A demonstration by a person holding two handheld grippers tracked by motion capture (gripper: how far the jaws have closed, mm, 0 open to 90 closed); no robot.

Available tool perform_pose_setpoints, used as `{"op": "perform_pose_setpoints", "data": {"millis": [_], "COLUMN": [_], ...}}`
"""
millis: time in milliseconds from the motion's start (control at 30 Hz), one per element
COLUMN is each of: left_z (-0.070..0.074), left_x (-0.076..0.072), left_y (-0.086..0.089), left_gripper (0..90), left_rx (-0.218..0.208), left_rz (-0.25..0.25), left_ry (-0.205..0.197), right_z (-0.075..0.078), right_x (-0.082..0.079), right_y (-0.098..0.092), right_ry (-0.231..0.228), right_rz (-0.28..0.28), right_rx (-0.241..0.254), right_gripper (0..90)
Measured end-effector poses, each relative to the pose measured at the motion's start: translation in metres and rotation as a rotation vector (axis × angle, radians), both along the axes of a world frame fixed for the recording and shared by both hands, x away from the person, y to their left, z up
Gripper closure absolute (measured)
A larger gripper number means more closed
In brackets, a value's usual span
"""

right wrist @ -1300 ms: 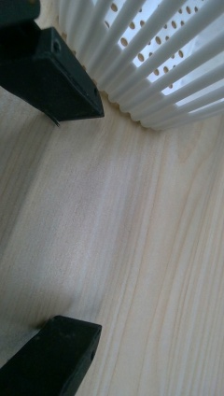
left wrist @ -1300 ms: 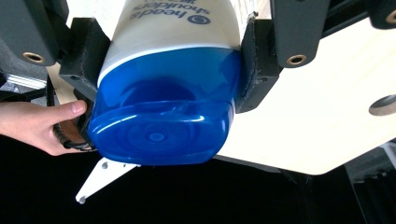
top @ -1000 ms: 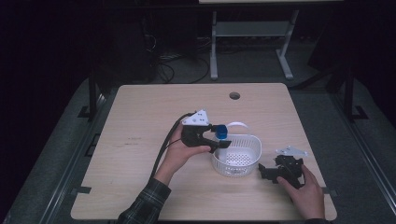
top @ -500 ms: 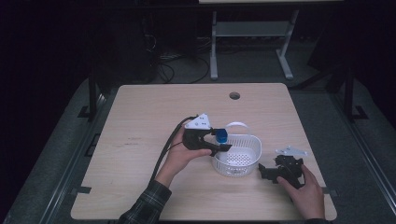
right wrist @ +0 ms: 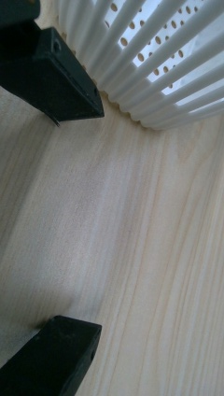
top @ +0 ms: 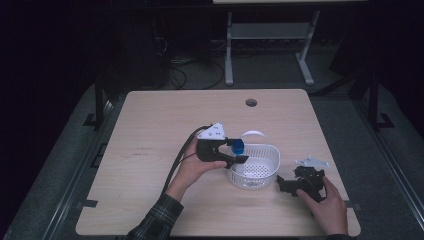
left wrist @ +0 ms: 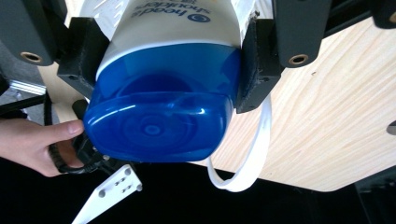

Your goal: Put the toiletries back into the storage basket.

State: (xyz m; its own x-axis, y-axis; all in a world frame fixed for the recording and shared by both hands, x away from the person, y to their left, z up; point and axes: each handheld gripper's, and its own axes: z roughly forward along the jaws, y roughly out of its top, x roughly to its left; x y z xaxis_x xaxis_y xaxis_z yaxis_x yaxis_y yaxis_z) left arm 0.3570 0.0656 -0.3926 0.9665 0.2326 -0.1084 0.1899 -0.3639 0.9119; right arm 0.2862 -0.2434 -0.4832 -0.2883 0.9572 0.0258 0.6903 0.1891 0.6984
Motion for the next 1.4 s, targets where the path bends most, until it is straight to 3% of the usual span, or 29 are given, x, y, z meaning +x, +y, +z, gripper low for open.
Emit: {"op": "perform_pose_setpoints", "data": {"millis": [367,433,767,1067,1400], "left_z": [0.002,0.004,0.015,0.029,0.032], "left_x": [-0.007,-0.008,-0.011,-0.012,-0.013], "left_y": [-0.003,-0.004,0.002,0.021,0.045], "left_gripper": [26.5,21.1,19.6,19.3,19.1], "left_rx": [-0.011,-0.008,-0.007,0.013,0.037], "left_rz": [-0.032,-0.031,-0.035,-0.005,0.046], "left_ry": [0.002,0.002,0.000,-0.029,-0.045], "right_z": [0.000,0.000,0.000,0.000,0.000], "right_x": [0.000,0.000,0.000,-0.001,-0.001], "right_y": [0.000,0.000,0.000,0.000,0.000], "right_ry": [0.001,0.000,0.001,0.001,0.000], "right_rz": [0.000,0.000,0.001,0.004,0.004], "right_rx": [0.000,0.000,0.000,0.001,0.000], "right_gripper": [0.0,0.0,0.0,0.0,0.0]}}
